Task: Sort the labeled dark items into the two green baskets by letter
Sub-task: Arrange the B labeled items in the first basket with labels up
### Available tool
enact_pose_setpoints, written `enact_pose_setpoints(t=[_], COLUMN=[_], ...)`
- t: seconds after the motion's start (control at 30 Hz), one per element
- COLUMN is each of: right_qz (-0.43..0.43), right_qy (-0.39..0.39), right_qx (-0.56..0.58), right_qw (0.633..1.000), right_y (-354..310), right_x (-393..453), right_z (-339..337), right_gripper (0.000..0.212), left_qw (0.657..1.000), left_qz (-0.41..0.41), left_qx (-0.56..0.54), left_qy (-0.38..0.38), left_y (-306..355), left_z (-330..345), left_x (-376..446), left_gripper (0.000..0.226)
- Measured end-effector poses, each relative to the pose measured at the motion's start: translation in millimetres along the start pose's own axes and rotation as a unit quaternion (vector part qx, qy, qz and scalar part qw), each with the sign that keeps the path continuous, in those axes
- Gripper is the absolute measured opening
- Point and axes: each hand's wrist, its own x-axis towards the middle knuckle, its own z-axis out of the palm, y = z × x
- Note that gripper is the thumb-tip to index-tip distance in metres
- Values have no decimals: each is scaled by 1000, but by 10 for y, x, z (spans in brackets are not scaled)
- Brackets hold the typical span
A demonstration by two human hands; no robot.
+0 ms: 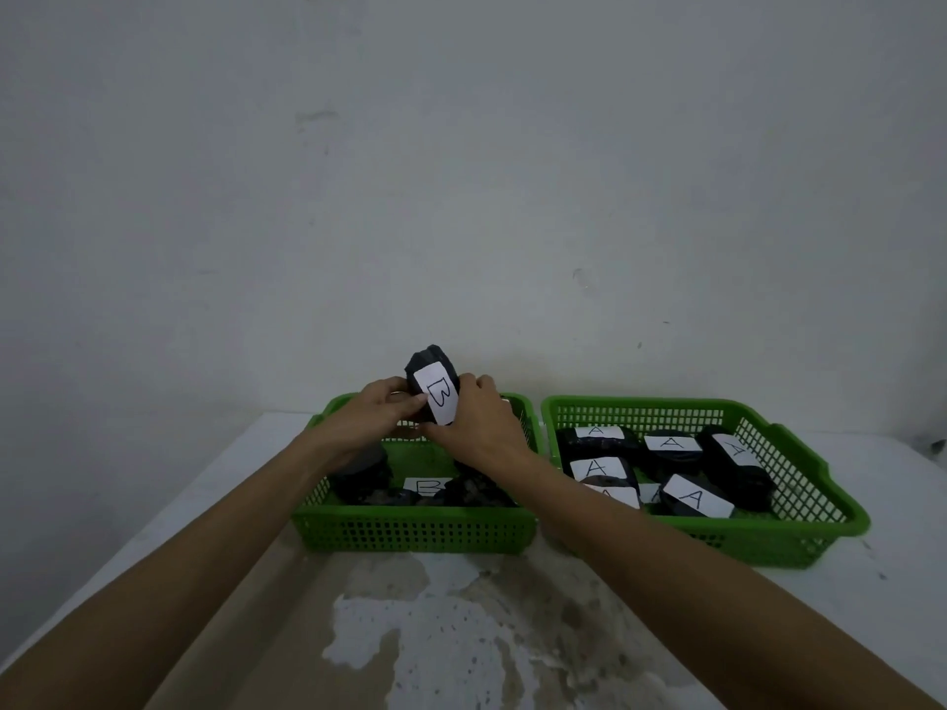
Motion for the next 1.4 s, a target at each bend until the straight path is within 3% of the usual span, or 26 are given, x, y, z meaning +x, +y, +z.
enact_pose_setpoints(t=[0.1, 0.17, 0.27, 0.37, 0.43, 0.53, 0.6, 0.7, 0.8, 0.87, 1.0, 1.1, 1.27, 1.4], right_qz=[-16, -37, -65, -91, -114, -127, -124, -124, -118, -113, -99, -95, -106, -154], right_qy=[-26, -50, -89, -108, -98, -117, -156, -204, -241, -264, -276, -282, -266, -204], right_qx=[-23, -49, -96, -139, -238, -363, -408, -455, -478, -488, -473, -466, -458, -439], right_qw=[999, 997, 989, 980, 959, 916, 891, 858, 836, 825, 831, 833, 842, 861], right_y=[4, 1, -33, -97, -143, -197, -188, -133, -72, -36, -6, -10, 12, -13], right_x=[60, 132, 306, 505, 642, 811, 891, 964, 991, 986, 998, 1007, 983, 897], right_z=[59, 93, 150, 287, 426, 614, 732, 891, 1019, 1083, 1130, 1126, 1078, 875], right_gripper=[68, 66, 62, 58, 55, 42, 22, 5, 2, 13, 22, 12, 23, 32], left_qw=[999, 981, 917, 848, 815, 803, 798, 812, 824, 827, 831, 823, 782, 758], left_qz=[0, 21, 33, 40, 77, 132, 151, 150, 150, 155, 159, 164, 157, 125], left_qx=[39, 189, 395, 526, 573, 579, 579, 560, 541, 535, 525, 536, 599, 639], left_qy=[3, 38, 49, 40, 40, 55, 64, 66, 75, 80, 88, 95, 66, 30], left_y=[-62, -179, -419, -684, -829, -950, -981, -1051, -1099, -1114, -1137, -1142, -1114, -1078], left_z=[-85, -248, -493, -671, -740, -790, -797, -777, -776, -784, -777, -775, -800, -738], left_x=[-58, -69, -132, -194, -191, -134, -88, -50, -45, -47, -26, -14, 17, 98], left_gripper=[30, 38, 53, 60, 62, 62, 62, 65, 69, 70, 63, 57, 58, 61])
